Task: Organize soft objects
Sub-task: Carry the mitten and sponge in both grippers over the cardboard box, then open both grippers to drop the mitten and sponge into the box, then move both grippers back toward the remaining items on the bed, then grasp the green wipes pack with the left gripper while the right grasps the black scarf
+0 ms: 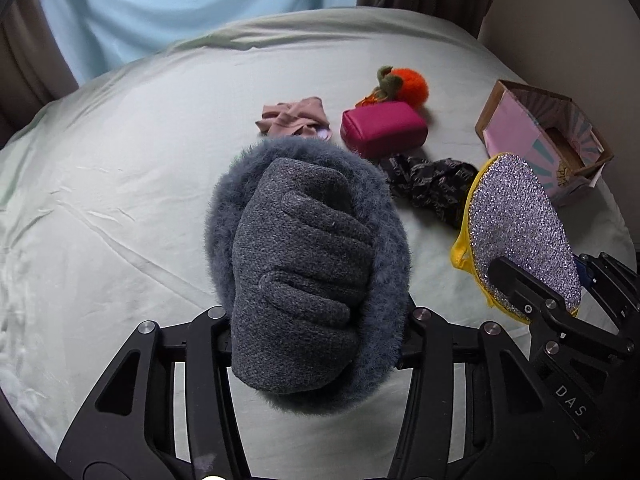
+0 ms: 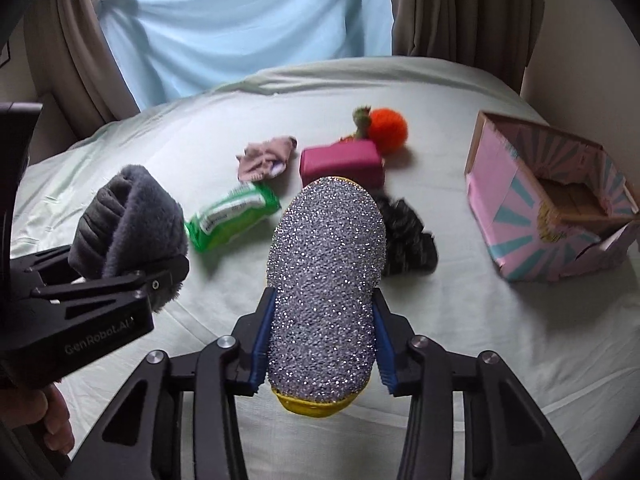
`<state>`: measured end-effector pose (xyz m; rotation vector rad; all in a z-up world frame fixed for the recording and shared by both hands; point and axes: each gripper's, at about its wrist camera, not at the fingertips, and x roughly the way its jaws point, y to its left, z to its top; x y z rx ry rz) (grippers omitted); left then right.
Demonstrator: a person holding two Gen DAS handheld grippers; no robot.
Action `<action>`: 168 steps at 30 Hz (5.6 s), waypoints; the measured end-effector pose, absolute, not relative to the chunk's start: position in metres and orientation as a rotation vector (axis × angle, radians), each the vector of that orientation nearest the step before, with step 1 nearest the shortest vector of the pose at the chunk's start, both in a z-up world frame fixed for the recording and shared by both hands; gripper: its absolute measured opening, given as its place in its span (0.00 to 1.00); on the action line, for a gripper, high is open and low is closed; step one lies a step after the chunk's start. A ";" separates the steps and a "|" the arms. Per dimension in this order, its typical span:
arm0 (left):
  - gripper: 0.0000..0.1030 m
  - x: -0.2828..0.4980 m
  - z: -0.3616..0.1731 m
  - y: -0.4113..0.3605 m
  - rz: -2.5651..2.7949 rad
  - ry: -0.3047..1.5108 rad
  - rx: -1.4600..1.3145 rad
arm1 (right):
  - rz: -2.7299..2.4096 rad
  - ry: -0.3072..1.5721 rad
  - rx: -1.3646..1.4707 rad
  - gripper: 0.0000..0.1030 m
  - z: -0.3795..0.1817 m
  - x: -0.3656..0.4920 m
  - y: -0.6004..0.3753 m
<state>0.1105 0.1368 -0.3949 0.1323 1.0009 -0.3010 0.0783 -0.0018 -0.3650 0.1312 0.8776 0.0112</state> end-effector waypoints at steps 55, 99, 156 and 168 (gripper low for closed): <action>0.44 0.269 -0.423 -0.318 -0.308 1.556 0.199 | -0.026 1.493 0.475 0.39 -0.397 0.242 -0.443; 1.00 0.154 -0.174 -0.194 -0.302 1.163 0.073 | 0.081 1.152 0.344 0.91 -0.173 0.153 -0.389; 1.00 0.202 -0.320 0.173 -0.393 0.911 0.122 | 0.098 0.859 -0.005 0.91 -0.326 0.150 -0.033; 0.99 0.258 -0.428 0.137 -0.549 0.955 0.239 | 0.141 0.859 -0.185 0.79 -0.416 0.193 -0.022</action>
